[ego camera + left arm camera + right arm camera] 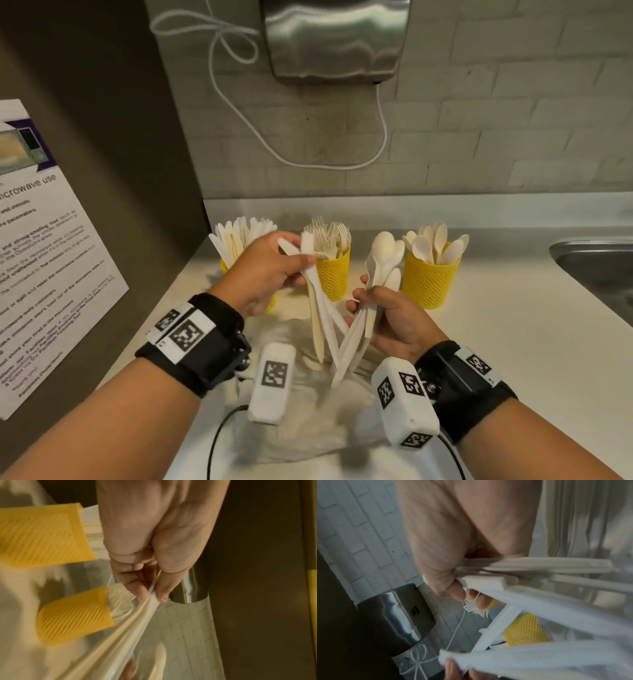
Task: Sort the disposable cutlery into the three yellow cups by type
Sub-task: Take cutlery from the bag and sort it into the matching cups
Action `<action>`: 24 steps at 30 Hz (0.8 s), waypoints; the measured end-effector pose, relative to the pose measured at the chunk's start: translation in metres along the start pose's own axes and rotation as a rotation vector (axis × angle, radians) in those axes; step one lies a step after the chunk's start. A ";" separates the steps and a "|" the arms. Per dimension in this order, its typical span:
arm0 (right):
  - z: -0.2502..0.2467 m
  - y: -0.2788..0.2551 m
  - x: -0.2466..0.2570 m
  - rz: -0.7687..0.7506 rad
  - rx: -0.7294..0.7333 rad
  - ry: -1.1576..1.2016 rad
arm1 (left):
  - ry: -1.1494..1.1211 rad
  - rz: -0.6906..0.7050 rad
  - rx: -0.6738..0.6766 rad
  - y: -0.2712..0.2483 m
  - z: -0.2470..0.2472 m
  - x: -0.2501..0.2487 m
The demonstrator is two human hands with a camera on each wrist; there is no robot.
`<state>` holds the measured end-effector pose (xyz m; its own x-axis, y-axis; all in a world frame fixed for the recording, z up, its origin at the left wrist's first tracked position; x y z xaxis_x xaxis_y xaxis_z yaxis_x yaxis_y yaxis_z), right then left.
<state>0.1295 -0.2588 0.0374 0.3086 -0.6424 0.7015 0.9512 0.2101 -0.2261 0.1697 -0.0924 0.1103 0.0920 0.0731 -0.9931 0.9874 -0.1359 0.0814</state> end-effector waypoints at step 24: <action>-0.008 -0.001 0.007 -0.063 -0.038 -0.168 | 1.006 0.307 -0.341 0.058 -0.068 -0.006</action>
<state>0.1306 -0.2691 0.0374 0.2466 -0.5210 0.8172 0.9690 0.1431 -0.2012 0.2352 -0.0338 0.1268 0.2496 0.8739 -0.4172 0.8742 -0.0180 0.4851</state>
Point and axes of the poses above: each hand's wrist, its own y-axis towards the middle knuckle, its own z-axis out of the palm, x = y × z, the point moved 5 cm from there along y, towards the middle knuckle, and after that the axes turned 3 degrees about z, right-handed, at the moved point
